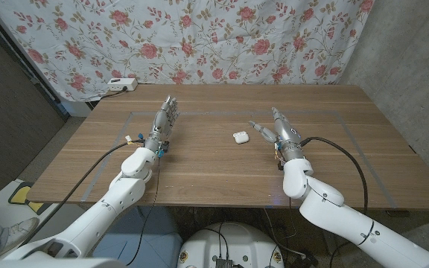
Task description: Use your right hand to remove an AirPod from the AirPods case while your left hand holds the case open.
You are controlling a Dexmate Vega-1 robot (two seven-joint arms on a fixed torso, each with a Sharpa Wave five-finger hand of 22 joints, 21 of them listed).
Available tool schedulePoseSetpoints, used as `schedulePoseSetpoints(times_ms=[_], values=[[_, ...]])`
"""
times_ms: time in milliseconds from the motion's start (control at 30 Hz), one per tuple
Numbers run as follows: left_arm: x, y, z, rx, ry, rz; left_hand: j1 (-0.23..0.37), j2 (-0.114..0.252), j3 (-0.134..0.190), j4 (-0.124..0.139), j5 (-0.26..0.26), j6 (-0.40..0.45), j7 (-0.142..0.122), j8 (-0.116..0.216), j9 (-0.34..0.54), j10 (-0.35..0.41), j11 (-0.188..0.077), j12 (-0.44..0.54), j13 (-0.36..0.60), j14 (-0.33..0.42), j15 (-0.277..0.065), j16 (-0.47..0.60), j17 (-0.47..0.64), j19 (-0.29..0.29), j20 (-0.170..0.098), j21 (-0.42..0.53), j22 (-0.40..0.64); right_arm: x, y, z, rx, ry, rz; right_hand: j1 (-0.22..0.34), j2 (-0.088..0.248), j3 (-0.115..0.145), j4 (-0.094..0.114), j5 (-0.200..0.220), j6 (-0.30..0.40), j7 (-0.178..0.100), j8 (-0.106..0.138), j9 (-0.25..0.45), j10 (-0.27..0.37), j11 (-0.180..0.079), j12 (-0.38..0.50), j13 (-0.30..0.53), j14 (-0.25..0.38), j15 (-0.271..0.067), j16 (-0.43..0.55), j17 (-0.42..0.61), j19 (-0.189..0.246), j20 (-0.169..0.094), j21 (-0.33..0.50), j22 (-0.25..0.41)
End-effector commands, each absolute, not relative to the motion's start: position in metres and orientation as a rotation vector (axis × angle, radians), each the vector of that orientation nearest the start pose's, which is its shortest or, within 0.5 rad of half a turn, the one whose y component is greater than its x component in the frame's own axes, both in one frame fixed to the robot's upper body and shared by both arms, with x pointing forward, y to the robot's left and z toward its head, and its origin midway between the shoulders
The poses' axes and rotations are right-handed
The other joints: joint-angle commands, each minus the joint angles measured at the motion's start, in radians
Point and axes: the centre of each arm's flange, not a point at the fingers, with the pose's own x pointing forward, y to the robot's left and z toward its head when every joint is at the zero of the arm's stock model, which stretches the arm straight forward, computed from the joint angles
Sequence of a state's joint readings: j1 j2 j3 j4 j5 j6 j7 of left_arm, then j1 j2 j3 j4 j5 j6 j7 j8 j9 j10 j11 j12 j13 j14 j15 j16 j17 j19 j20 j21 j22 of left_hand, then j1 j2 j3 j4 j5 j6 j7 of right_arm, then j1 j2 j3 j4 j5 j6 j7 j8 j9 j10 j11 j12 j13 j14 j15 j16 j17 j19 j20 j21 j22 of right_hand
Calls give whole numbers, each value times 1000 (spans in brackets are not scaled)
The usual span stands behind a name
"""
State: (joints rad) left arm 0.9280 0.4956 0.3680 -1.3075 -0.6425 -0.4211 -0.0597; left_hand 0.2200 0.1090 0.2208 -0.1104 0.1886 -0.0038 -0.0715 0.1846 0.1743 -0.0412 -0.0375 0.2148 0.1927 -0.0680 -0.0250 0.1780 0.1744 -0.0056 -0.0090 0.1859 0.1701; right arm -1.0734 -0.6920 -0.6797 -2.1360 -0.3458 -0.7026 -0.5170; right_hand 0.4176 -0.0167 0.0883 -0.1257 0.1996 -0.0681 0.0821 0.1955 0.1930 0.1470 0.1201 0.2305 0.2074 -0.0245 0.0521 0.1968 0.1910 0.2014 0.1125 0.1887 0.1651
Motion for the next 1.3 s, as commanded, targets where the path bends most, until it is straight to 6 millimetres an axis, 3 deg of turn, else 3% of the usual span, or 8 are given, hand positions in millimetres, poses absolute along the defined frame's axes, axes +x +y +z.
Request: schedulePoseSetpoints(times_ms=[33,300,367,567,1300], values=[[631,283,-63,-61,-650,-236,12,-4,8,0,-3,5,-2,3,6,6,-3,0,3,-9,-1,6,5,-4,-4,7,5,509,-154,-71,-1082,-512,-307,15,2,4,-7,0,2,8,7,3,11,-2,3,4,7,0,8,2,8,3,6,4],[630,283,-63,-58,-653,-239,12,-4,9,0,-3,5,-3,3,6,9,-2,1,3,-7,-3,7,5,-3,-4,7,5,507,-146,-71,-1129,-519,-324,18,1,4,-8,-1,3,9,8,3,20,-1,6,6,20,0,12,2,16,3,7,4],[629,283,-63,-56,-653,-244,12,-4,9,0,-3,5,-3,3,6,10,-3,1,3,-7,-3,7,5,-3,-4,7,5,507,-145,-70,-1132,-519,-335,20,0,3,-8,-2,4,9,8,3,29,1,9,8,54,0,24,3,44,-5,16,5],[629,284,-63,-60,-656,-235,12,-4,10,0,-3,4,-2,2,6,16,-1,4,3,-7,-1,7,5,-3,-3,7,5,507,-141,-70,-1152,-517,-344,21,-1,1,-7,-3,12,11,11,4,43,6,13,11,84,5,33,5,65,-4,20,6],[632,283,-65,-67,-646,-242,11,-4,12,-1,-4,3,-3,3,6,20,-2,4,3,-8,-1,7,5,-4,-5,7,5,510,-122,-72,-1259,-478,-307,22,3,0,-4,-4,-1,0,6,4,55,12,15,16,98,16,35,12,66,13,13,7]])
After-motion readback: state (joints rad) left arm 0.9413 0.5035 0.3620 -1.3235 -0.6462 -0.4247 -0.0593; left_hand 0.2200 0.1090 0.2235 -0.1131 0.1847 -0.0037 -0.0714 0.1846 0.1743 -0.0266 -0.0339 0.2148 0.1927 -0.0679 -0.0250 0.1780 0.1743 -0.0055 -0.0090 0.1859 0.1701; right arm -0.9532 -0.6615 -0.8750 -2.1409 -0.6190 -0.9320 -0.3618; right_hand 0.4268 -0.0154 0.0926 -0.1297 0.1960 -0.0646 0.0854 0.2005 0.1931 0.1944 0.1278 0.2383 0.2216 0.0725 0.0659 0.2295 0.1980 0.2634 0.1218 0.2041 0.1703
